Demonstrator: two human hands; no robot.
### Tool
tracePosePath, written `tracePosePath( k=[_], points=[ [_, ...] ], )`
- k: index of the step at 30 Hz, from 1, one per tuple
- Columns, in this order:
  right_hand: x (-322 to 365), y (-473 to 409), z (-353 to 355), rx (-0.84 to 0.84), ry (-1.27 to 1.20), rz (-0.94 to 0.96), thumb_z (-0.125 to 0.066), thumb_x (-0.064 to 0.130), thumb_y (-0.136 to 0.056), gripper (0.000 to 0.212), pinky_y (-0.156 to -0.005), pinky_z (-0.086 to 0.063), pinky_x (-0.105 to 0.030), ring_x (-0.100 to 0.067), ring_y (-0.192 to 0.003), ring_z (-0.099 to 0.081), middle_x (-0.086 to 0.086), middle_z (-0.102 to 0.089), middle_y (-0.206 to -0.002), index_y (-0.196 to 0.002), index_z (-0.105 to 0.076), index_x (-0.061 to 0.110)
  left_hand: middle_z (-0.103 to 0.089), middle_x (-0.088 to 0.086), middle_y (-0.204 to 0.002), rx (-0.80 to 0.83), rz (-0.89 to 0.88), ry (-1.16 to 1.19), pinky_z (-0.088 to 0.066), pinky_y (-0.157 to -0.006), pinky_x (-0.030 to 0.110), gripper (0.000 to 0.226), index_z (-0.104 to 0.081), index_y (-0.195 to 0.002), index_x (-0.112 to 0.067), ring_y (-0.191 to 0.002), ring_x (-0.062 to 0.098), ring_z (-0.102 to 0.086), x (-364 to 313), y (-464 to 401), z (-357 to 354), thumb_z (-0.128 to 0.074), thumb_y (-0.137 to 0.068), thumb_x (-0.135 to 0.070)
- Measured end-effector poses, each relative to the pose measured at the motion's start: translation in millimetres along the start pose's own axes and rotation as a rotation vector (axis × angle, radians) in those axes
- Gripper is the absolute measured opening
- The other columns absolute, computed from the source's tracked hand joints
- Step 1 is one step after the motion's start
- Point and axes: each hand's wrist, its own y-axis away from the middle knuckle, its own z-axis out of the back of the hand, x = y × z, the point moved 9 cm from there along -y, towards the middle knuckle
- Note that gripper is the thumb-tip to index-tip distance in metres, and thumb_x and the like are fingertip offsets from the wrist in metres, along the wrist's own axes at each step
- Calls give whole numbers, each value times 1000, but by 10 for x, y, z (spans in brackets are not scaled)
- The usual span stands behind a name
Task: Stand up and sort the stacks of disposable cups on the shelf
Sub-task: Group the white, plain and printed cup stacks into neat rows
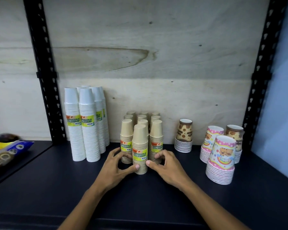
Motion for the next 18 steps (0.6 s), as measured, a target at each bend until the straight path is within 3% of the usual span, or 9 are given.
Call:
tracePosePath(
  k=[3,5,7,11,15,18],
  points=[
    [-9,61,87,30,21,-4,-73,48,-82,42,-65,-42,1,6,-94,-50,7,-48,-126,-114,-56,25,-35,-10,-144,-74,46,44,-44,-102,31,60,-60,-103,-40,-128,11,-45,-8,111,139,-72,-56,-76],
    [-22,97,212,46,62,-1,-73,51,-81,45,-77,-46,-7,1,-103,-54,9,-50,-128,-117,-57,29,-47,-13,-131,-134,46,51,-47,-87,22,54,-59,-99,-38,-115,7,-53,-51,202,240,-74,-58,-69],
    [-8,115,401,39,101,2,-74,51,-80,43,-91,-50,-24,-6,-114,-57,10,-56,-126,-115,-58,31,-58,-14,-112,-183,35,39,-48,-76,19,44,-59,-95,-36,-102,5,-58,-167,277,335,-76,-63,-61],
    [208,73,934,-42,143,17,-75,45,-82,30,-81,-54,-27,-6,-98,-64,10,-64,-109,-106,-63,30,-67,-14,-88,-174,-36,25,-53,-68,23,26,-63,-90,-31,-80,8,-63,-612,275,390,-78,-75,-47],
    [477,7,1571,-187,189,63,-76,37,-83,20,-70,-50,-20,-5,-83,-67,10,-70,-96,-96,-67,24,-68,-17,-85,-93,-151,-42,-49,-63,14,21,-61,-89,-34,-76,2,-65,-1246,128,267,-73,-80,-48],
    [497,-77,2051,-277,244,57,-77,38,-82,18,-74,-52,-27,-11,-85,-67,10,-70,-93,-93,-68,26,-68,-14,-84,-28,-204,-88,-52,-66,16,20,-61,-91,-33,-75,2,-64,-1645,-75,92,-71,-82,-47]
  ],
)
